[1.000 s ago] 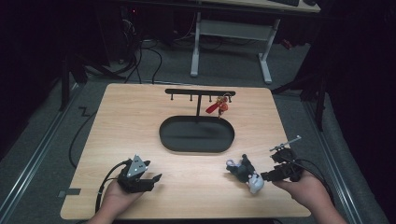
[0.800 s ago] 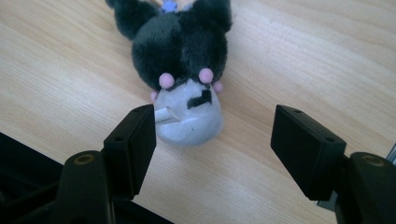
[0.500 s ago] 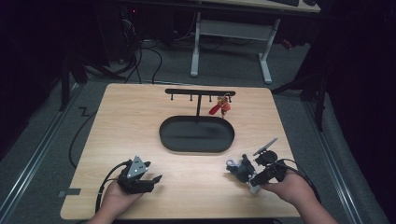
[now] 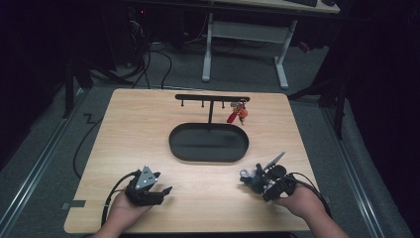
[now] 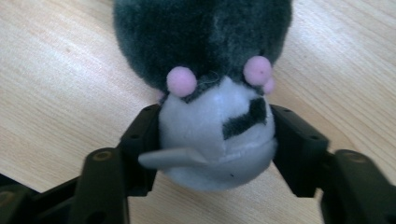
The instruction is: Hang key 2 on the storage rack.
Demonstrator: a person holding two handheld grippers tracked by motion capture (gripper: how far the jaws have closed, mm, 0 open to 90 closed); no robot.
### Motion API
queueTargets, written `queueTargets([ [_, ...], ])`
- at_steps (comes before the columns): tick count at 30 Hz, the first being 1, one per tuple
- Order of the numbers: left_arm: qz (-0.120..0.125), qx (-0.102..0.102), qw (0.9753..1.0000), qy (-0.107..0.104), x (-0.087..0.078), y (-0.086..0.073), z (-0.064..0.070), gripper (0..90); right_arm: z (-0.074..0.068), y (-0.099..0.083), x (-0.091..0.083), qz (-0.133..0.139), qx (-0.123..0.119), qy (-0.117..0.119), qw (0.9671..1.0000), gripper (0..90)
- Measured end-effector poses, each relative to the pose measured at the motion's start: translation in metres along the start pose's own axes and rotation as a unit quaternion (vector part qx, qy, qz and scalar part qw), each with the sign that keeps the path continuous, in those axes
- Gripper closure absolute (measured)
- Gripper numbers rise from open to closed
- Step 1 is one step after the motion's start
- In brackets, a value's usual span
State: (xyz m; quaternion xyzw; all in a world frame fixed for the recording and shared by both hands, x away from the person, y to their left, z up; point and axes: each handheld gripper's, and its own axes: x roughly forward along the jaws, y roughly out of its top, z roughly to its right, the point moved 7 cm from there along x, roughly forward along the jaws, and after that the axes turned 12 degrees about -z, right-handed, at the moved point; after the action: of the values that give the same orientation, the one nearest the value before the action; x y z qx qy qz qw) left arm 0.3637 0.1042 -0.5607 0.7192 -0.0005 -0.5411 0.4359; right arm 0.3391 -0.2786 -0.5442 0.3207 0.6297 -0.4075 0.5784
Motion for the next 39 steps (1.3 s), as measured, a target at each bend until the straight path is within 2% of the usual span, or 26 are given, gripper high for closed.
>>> queueTargets([
  [2, 0.000, 0.001, 1.0000, -0.001, 0.001, 0.000, 0.000, 33.0, -0.001, 0.001, -0.001, -0.001, -0.005, -0.006, 1.0000, 45.8],
  [7, -0.002, 0.002, 1.0000, 0.000, 0.000, -0.001, 0.001, 33.2, -0.005, 0.001, -0.006, -0.006, -0.012, 0.004, 0.9999, 47.5],
  [17, 0.001, -0.006, 0.9999, 0.008, -0.005, -0.004, -0.002, 33.0, -0.014, 0.012, -0.042, 0.010, -0.018, 0.013, 0.9997, 47.6],
  [19, 0.004, -0.006, 0.9999, 0.011, -0.006, -0.003, -0.003, 32.8, -0.016, 0.016, -0.050, 0.015, -0.027, 0.014, 0.9994, 47.6],
  [27, 0.009, -0.008, 0.9999, 0.011, -0.006, -0.002, -0.005, 32.7, -0.024, 0.036, -0.086, 0.028, -0.030, 0.023, 0.9989, 47.6],
  [39, 0.012, -0.003, 0.9999, 0.010, -0.008, -0.001, -0.006, 32.8, -0.033, 0.070, -0.120, 0.035, -0.026, 0.040, 0.9982, 47.6],
])
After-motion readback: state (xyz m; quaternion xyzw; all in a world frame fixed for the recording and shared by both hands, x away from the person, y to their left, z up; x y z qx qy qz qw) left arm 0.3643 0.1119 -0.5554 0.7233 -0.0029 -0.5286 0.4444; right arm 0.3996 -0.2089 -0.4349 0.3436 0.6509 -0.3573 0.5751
